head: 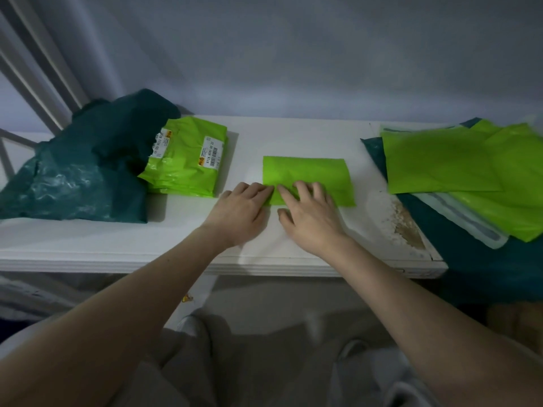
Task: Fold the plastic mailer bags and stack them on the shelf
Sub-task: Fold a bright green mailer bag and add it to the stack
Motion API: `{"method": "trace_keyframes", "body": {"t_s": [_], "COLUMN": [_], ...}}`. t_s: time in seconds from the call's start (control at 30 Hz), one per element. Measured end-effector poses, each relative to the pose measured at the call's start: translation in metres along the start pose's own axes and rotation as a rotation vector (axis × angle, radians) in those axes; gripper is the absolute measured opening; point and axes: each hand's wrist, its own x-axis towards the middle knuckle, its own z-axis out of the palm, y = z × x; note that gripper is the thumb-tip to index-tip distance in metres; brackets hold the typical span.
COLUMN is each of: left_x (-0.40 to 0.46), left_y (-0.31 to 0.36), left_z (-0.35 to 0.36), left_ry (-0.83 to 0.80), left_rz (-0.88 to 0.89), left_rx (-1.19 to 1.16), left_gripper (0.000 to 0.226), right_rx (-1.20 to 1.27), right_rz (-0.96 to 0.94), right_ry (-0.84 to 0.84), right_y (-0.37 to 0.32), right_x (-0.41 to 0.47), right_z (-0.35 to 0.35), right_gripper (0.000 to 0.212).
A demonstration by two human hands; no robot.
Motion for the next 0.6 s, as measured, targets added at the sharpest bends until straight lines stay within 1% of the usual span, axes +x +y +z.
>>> {"method": "trace_keyframes", "body": {"t_s": [0.07,0.13,0.17,0.2,0.3,0.4,0.43,0.47,0.53,0.57,0.6], "left_x": [0.002,0.005,0.006,0.008,0.013,0.015,0.016,0.017,0.017,0.016,0.015], "left_y": [0.007,0.013,0.016,0.017,0.017,0.018,0.02,0.021,0.022,0.021,0.021], "left_z": [0.001,0.004,0.004,0.004,0.002,-0.001,-0.003,-0.002,-0.002,-0.001,-0.001], "left_ry": [-0.014,-0.026,-0.033,-0.033,0.006,-0.014,-0.007,-0.008,-0.037,-0.044,-0.046], "left_rz": [-0.033,-0.067,-0.083,-0.099,-0.088,-0.074,-0.068,-0.068,-0.085,-0.095,-0.107], "left_rx": [0.052,0.09,0.092,0.095,0.113,0.147,0.148,0.149,0.145,0.141,0.14], "left_gripper": [0.076,0.061,0.056,0.058,0.084,0.089,0.086,0.078,0.056,0.052,0.055], "right_rx": [-0.018,-0.034,-0.033,-0.024,-0.006,-0.031,-0.044,-0.051,-0.051,-0.05,-0.048], "right_rz": [0.006,0.012,0.017,0.023,0.03,0.022,0.017,0.016,0.025,0.03,0.032], "right_ry": [0.005,-0.005,-0.018,-0.02,-0.009,-0.023,-0.032,-0.038,-0.048,-0.051,-0.05], "right_y": [-0.002,-0.003,-0.004,-0.004,-0.008,-0.008,-0.007,-0.005,-0.002,-0.001,0.0], "right_x": [0.002,0.005,0.006,0.008,0.01,0.011,0.011,0.011,0.011,0.01,0.01], "right_z": [0.001,0.001,0.0,-0.001,-0.004,-0.006,-0.008,-0.008,-0.009,-0.009,-0.008], "right_gripper": [0.053,0.049,0.049,0.048,0.046,0.044,0.045,0.046,0.047,0.047,0.047]}}
